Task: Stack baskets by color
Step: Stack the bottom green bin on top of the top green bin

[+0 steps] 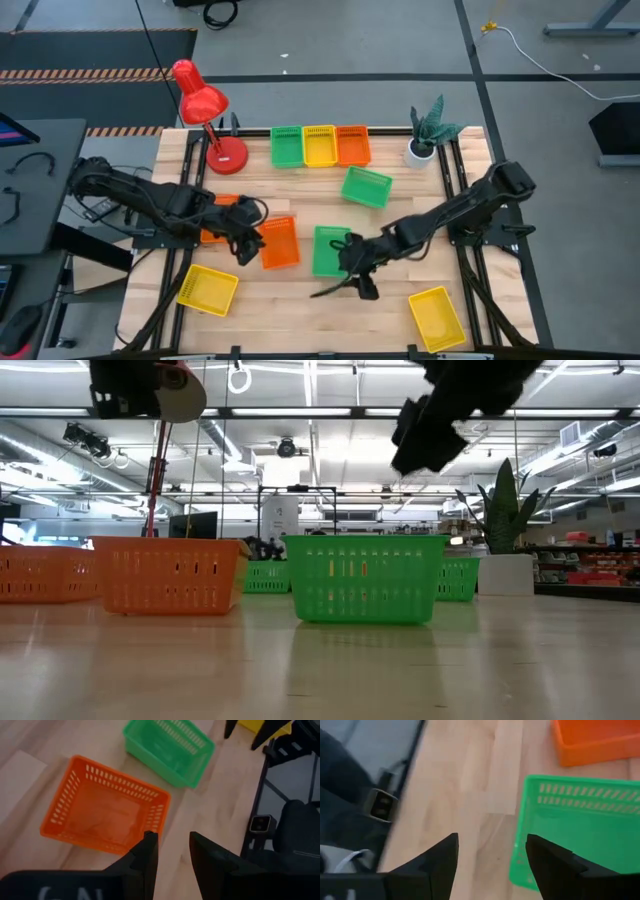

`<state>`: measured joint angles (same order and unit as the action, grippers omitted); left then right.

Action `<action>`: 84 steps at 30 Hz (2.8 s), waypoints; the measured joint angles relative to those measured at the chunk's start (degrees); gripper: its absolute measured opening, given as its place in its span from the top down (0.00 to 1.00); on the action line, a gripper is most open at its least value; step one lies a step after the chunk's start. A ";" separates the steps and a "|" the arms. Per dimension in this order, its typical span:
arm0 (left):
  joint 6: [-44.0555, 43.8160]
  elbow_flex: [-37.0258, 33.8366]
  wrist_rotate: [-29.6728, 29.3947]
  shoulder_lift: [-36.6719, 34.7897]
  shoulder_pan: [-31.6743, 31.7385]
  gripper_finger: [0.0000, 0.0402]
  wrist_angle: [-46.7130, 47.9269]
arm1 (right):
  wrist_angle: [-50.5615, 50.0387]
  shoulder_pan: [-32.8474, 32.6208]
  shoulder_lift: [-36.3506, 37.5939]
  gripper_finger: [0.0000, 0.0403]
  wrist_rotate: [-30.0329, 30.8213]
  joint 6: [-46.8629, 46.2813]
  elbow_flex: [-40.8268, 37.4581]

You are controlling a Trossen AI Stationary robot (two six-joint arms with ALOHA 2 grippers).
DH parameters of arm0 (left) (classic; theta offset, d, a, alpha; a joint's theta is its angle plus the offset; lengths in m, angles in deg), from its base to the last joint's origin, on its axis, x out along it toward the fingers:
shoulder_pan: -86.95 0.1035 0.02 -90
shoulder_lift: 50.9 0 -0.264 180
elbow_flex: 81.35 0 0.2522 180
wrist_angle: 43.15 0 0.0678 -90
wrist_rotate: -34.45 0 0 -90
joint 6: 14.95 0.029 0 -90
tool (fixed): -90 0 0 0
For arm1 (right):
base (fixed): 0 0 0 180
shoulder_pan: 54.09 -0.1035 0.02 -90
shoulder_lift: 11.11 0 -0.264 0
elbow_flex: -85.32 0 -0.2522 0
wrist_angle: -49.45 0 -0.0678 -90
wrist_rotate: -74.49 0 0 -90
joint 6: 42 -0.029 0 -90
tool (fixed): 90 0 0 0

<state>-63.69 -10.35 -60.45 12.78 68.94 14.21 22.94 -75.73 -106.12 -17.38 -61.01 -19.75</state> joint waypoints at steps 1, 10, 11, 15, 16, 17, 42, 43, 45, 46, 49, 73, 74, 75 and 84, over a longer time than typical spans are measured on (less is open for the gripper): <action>-0.19 0.00 0.02 0.00 -0.35 0.71 0.23 | 0.25 -0.37 -1.06 0.41 1.94 0.11 0.01; -1.75 0.00 -0.42 0.02 -1.54 0.71 1.71 | -0.57 -1.82 -8.24 0.54 6.75 0.14 0.55; -1.91 0.00 -0.42 0.02 -1.54 0.71 1.74 | -0.91 -1.82 -8.75 0.57 6.81 0.14 0.55; -3.14 0.00 -0.64 0.02 -1.54 0.71 1.61 | -1.92 -1.74 -9.09 0.72 8.76 0.41 0.56; -3.14 0.00 -1.07 0.02 -1.54 0.71 1.54 | -2.35 -1.56 -9.01 0.77 9.90 0.89 0.57; -3.14 0.00 -1.55 0.02 -1.52 0.71 1.54 | -3.24 -1.29 -8.83 0.83 10.71 1.24 0.57; 46.94 0.02 2.20 13.12 15.93 0.47 -27.14 | -5.87 17.05 1.28 0.97 8.19 3.35 0.57; 48.33 0.02 3.50 14.37 16.73 0.45 -29.07 | -5.73 17.26 1.28 0.97 8.16 4.08 0.57; 50.12 0.02 7.31 16.97 18.13 0.42 -32.39 | -5.72 17.44 1.28 0.97 8.17 5.41 0.57; 50.73 0.03 9.13 18.30 18.72 0.41 -34.17 | -5.71 17.46 1.28 0.97 8.19 5.71 0.57; 52.35 0.04 12.18 22.15 19.95 0.41 -35.63 | -5.62 17.43 1.28 0.97 8.19 5.66 0.57; 53.24 0.13 11.65 29.33 22.13 0.92 -34.67 | -3.06 18.14 1.15 0.95 8.45 11.49 0.55; 53.22 0.13 11.63 29.33 22.28 0.95 -34.53 | -2.82 18.30 1.15 0.95 8.46 11.73 0.55; 53.17 0.11 11.62 29.33 22.35 0.96 -34.29 | -2.57 18.42 1.15 0.94 8.51 11.83 0.55; 54.04 0.66 10.90 26.87 21.61 0.97 -26.30 | 0.55 19.16 2.74 0.80 8.03 9.32 3.69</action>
<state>-9.64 -9.70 -49.55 39.65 90.55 -12.08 23.49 -56.57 -103.38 -9.34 -51.69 -16.06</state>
